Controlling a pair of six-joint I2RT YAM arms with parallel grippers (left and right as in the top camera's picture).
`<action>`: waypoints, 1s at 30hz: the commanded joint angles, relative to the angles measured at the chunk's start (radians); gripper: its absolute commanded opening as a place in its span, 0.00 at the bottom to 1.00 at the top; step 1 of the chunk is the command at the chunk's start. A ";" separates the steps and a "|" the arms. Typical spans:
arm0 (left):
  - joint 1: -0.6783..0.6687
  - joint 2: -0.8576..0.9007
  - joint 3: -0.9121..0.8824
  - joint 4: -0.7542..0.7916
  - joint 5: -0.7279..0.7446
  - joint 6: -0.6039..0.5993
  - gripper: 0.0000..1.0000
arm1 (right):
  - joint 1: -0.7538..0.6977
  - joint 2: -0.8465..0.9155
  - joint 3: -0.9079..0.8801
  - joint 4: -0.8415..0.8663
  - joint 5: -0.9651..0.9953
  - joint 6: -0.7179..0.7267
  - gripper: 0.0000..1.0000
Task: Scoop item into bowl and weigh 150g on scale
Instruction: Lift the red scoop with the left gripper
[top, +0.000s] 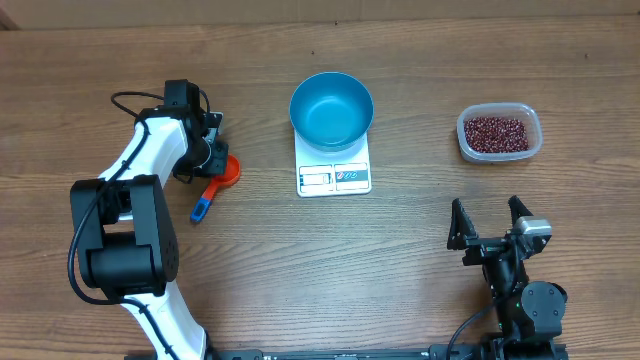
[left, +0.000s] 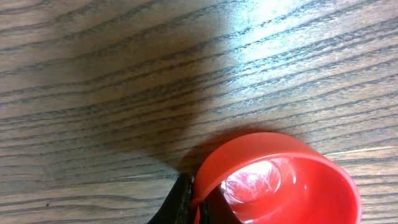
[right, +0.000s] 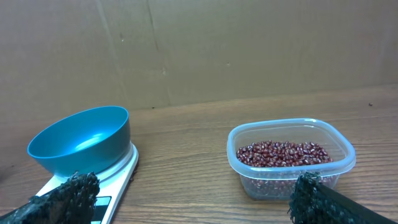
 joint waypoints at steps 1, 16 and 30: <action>0.000 0.016 -0.006 -0.012 -0.007 0.008 0.04 | 0.008 -0.011 -0.011 0.007 0.005 0.004 1.00; -0.001 0.014 0.209 -0.188 0.072 -0.012 0.04 | 0.008 -0.011 -0.011 0.007 0.005 0.004 1.00; -0.001 0.014 0.333 -0.282 0.093 -0.320 0.04 | 0.008 -0.011 -0.011 0.007 0.005 0.004 1.00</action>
